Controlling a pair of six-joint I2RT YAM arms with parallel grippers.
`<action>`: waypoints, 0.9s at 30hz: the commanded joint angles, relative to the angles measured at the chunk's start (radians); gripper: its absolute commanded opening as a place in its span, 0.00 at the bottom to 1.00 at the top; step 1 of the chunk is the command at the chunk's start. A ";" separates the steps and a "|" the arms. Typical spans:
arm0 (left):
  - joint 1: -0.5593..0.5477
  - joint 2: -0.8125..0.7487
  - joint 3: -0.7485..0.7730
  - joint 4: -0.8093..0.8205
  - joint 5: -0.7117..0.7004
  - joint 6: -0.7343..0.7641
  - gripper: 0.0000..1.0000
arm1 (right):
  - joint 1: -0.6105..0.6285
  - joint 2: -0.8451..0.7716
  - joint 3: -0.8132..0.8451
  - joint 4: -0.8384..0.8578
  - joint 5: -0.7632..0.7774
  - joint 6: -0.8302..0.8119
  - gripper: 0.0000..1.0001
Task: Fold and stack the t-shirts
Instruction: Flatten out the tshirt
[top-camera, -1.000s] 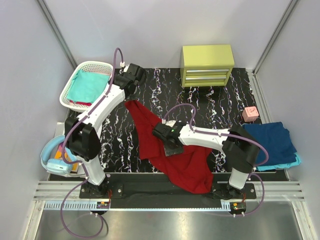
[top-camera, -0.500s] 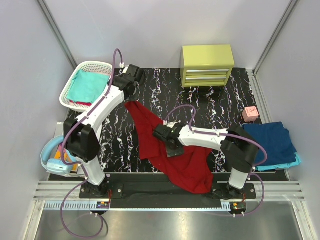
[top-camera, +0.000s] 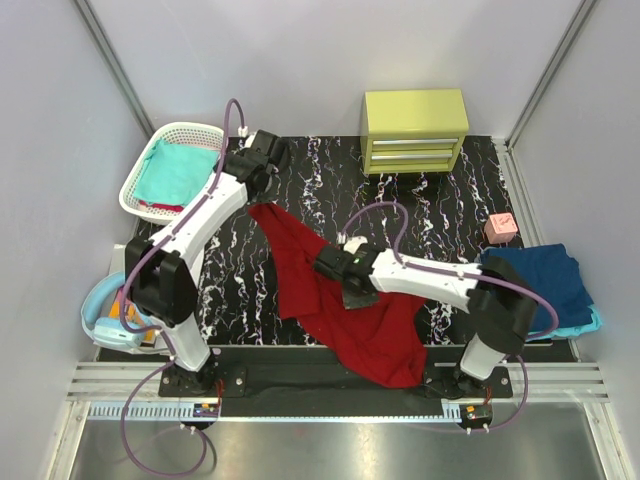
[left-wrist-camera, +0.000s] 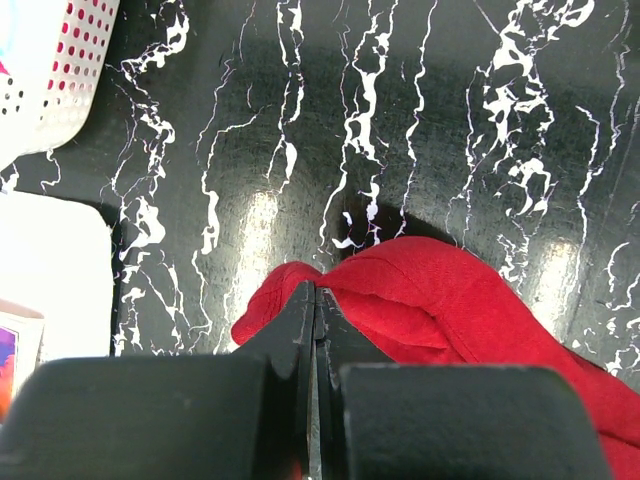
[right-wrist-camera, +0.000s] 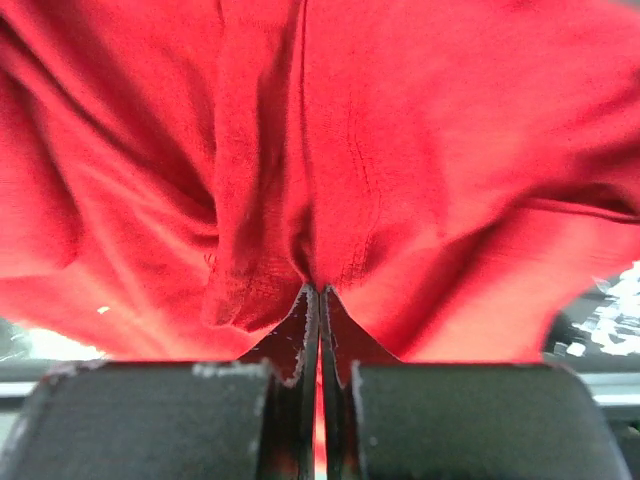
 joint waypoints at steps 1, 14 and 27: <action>0.005 -0.101 0.016 0.027 0.014 0.000 0.00 | 0.002 -0.175 0.165 -0.118 0.190 0.002 0.00; -0.046 -0.256 0.279 -0.072 0.010 -0.017 0.00 | -0.067 -0.245 0.839 -0.283 0.572 -0.243 0.00; -0.187 -0.466 0.479 -0.230 -0.168 -0.076 0.00 | -0.068 -0.377 1.132 -0.275 0.718 -0.415 0.00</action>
